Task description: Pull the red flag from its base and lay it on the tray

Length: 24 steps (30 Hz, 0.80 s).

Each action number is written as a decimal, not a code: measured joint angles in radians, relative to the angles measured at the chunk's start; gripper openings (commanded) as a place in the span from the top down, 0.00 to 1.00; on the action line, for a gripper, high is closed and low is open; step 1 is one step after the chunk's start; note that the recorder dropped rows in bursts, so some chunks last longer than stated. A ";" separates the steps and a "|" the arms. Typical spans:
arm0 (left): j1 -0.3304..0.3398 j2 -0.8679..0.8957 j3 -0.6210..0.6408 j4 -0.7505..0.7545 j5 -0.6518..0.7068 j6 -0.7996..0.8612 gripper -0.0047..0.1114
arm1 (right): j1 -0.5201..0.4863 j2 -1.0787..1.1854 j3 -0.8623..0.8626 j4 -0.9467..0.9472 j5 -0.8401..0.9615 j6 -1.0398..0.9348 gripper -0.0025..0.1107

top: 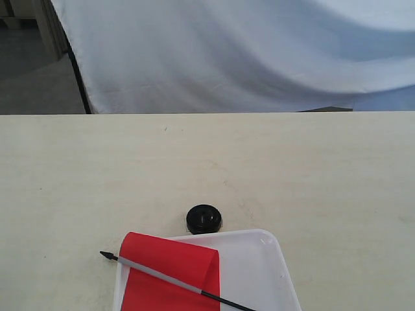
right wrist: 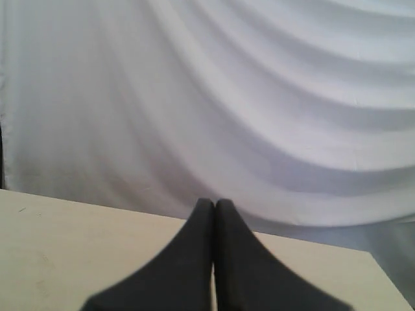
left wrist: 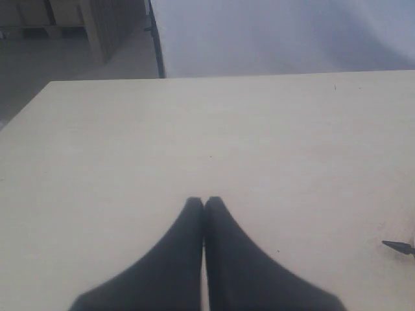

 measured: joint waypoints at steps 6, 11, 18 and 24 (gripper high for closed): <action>0.000 0.000 0.000 0.000 0.000 0.000 0.96 | 0.000 0.000 0.225 0.000 -0.293 0.005 0.98; 0.000 0.000 0.000 0.000 0.000 0.000 0.96 | 0.000 0.000 0.368 0.000 -0.459 0.007 0.98; 0.000 0.000 0.000 0.000 0.000 0.000 0.96 | 0.000 0.000 0.445 -0.002 -0.481 0.007 0.98; 0.000 0.000 0.000 0.000 0.000 0.000 0.96 | 0.000 0.000 0.445 -0.002 -0.437 0.007 0.98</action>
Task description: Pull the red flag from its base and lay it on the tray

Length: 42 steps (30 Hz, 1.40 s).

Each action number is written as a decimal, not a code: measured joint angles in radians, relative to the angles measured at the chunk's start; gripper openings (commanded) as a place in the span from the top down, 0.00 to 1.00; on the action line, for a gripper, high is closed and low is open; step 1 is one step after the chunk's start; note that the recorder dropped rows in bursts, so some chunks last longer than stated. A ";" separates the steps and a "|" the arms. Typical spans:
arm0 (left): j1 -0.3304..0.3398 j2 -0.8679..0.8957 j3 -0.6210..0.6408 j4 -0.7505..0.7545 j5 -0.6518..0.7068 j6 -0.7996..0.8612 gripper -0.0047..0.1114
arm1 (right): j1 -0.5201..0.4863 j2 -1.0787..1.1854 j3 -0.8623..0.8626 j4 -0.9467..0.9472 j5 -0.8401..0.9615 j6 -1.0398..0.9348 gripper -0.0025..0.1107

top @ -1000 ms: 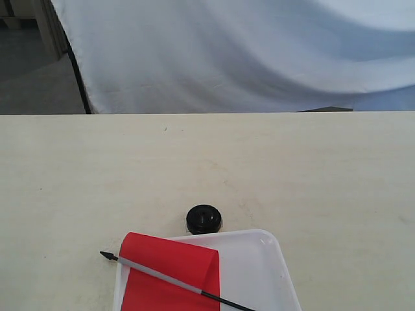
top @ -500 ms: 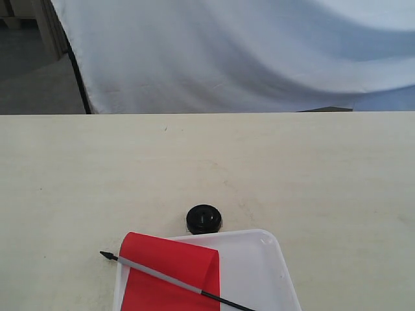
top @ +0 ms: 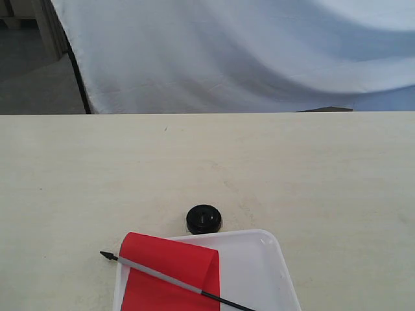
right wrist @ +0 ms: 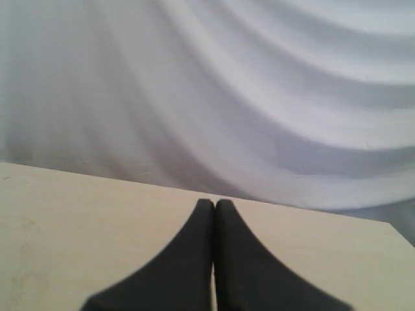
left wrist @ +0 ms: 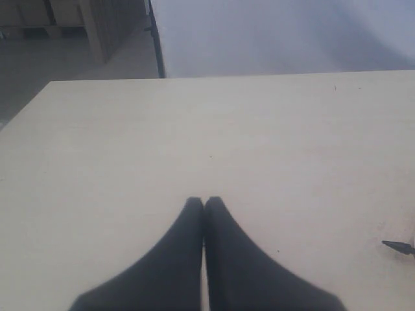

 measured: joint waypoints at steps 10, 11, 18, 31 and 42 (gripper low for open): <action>0.000 0.000 0.000 0.000 0.000 0.000 0.96 | 0.000 0.000 0.000 -0.002 0.186 0.061 0.98; 0.000 0.000 0.000 0.000 0.000 0.000 0.96 | 0.000 0.000 0.000 -0.002 0.188 0.075 0.98; 0.000 0.000 0.000 0.000 0.000 0.000 0.96 | 0.000 0.000 0.000 -0.002 0.201 0.114 0.98; 0.000 0.000 0.000 0.000 0.000 0.000 0.96 | 0.000 0.000 0.000 -0.002 0.201 0.123 0.98; 0.000 0.000 0.000 0.000 0.000 0.000 0.96 | 0.000 0.000 0.000 -0.002 0.201 0.123 0.98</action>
